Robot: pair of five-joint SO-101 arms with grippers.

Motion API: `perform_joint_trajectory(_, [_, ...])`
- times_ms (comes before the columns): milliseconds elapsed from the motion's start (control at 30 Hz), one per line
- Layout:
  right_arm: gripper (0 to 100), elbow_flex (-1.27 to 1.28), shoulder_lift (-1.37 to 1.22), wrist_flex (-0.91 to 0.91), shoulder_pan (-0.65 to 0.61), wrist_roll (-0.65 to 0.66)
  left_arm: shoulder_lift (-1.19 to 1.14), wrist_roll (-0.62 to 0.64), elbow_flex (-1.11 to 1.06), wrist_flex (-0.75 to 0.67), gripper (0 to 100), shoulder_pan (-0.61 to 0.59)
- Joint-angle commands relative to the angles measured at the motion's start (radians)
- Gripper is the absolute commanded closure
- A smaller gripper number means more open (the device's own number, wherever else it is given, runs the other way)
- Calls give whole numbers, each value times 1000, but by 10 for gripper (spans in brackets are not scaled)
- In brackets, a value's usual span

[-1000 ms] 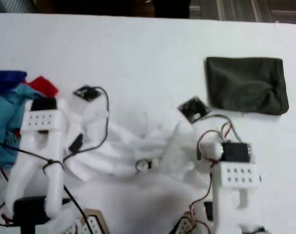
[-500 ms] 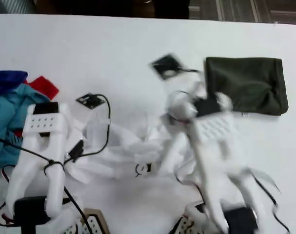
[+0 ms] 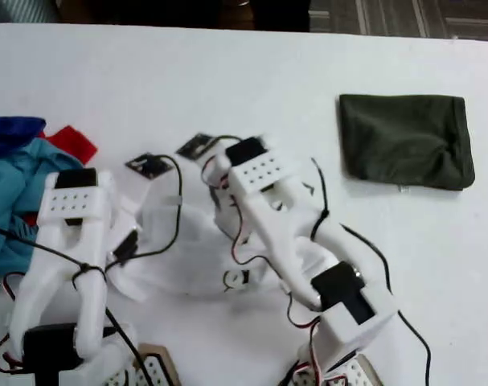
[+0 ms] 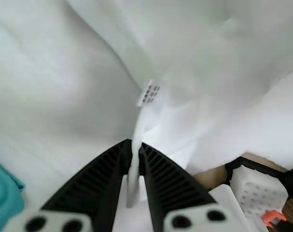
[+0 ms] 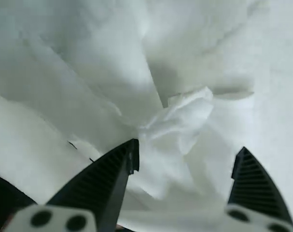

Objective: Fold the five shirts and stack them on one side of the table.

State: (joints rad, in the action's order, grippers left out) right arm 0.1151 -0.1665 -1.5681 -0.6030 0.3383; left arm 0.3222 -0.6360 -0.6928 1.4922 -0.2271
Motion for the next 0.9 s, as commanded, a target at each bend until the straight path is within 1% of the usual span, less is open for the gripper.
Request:
perform_joint_trajectory(0, [693, -23, -10, -13, -21, 3, 34, 2, 5, -31, 974, 9])
perform_joint_trajectory(267, [693, -14, -130, 35, 15, 0, 34, 5, 5, -32, 974, 9])
perform_joint_trajectory(367, [693, -15, -127, 41, 28, -6, 34, 8, 5, -32, 974, 9])
perform_joint_trajectory(433, [693, -15, -108, 42, 36, -8, 34, 71, 5, -34, 974, 3])
perform_joint_trajectory(500, [693, -15, -84, 47, 42, -8, 34, 189, 5, -61, 974, -25])
perform_joint_trajectory(600, [693, -15, -67, 76, 58, -48, 34, 347, 5, -137, 974, -104])
perform_joint_trajectory(700, [693, -9, -87, 116, 67, -83, 34, 488, 5, -183, 974, -172])
perform_joint_trajectory(767, [693, -9, -116, 124, 56, -84, 34, 512, 5, -189, 974, -186])
perform_joint_trajectory(867, [714, -15, -163, 124, 27, -83, 34, 485, 5, -189, 974, -186])
